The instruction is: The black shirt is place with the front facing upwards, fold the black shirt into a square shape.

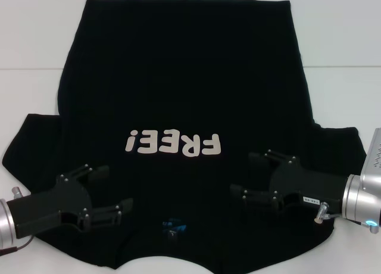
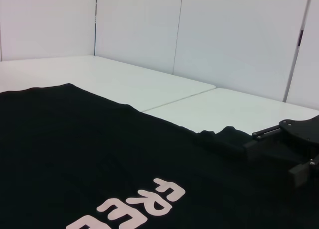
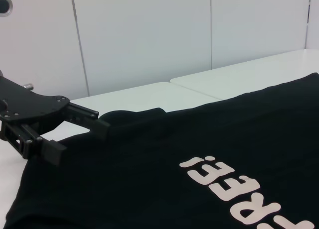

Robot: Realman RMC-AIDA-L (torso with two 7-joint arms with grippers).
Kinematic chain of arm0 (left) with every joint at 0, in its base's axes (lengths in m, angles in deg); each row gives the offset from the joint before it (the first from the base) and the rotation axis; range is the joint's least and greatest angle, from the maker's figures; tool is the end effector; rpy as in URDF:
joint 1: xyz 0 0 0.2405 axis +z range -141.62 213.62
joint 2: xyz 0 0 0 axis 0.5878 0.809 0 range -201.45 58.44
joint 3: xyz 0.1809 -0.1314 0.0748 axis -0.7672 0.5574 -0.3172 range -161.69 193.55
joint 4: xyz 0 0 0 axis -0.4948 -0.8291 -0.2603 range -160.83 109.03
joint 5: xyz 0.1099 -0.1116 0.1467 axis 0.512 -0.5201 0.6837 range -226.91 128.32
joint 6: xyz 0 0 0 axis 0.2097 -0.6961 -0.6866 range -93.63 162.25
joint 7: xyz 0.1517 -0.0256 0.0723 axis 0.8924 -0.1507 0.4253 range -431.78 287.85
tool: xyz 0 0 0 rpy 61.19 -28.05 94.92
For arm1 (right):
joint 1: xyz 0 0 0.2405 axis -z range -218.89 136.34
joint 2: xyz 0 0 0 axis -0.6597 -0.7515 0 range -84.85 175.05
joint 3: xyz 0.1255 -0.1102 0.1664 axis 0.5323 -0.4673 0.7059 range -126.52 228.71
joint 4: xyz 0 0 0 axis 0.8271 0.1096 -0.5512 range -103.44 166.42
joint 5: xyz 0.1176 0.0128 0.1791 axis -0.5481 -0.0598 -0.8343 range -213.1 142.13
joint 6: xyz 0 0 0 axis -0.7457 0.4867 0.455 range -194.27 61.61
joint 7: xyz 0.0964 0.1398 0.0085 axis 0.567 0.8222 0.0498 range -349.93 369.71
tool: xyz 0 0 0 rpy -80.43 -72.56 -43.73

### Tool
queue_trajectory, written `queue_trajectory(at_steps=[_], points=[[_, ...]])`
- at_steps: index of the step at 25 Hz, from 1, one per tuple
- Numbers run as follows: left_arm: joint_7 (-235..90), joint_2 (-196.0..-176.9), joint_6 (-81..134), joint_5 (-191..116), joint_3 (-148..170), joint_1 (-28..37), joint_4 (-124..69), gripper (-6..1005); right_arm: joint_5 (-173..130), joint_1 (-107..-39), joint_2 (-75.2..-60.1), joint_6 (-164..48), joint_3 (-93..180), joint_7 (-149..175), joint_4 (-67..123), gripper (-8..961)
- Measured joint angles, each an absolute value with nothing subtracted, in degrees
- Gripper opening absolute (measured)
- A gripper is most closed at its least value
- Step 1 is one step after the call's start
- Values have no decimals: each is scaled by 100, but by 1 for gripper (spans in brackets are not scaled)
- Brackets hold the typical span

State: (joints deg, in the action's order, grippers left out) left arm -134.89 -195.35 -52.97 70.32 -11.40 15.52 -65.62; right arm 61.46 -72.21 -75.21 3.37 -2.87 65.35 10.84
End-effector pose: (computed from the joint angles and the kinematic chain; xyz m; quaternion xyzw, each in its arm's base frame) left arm -0.3007 0.2905 -0.0150 -0.9215 -0.2081 -0.2226 0.2409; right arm 0.2534 0.3343 -0.0818 -0.9422 0.1586 0.2146 0.2027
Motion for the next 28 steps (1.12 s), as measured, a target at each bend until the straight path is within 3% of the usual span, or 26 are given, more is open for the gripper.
queue_trajectory(at_steps=[15, 23, 28], points=[[-14516, -19482, -5408, 6840, -824, 1513, -6570, 948, 6145, -7239, -7521, 332, -284, 6556, 1084, 912], [-18609, -18829, -6050, 6984, 22, 1289, -6801, 948, 6147, -7287, -7519, 369, -287, 6758, 1063, 912], [-20506, -18561, -5708, 7965, 413, 1107, -7130, 948, 6173, -7321, -7518, 381, -294, 6767, 1074, 912]])
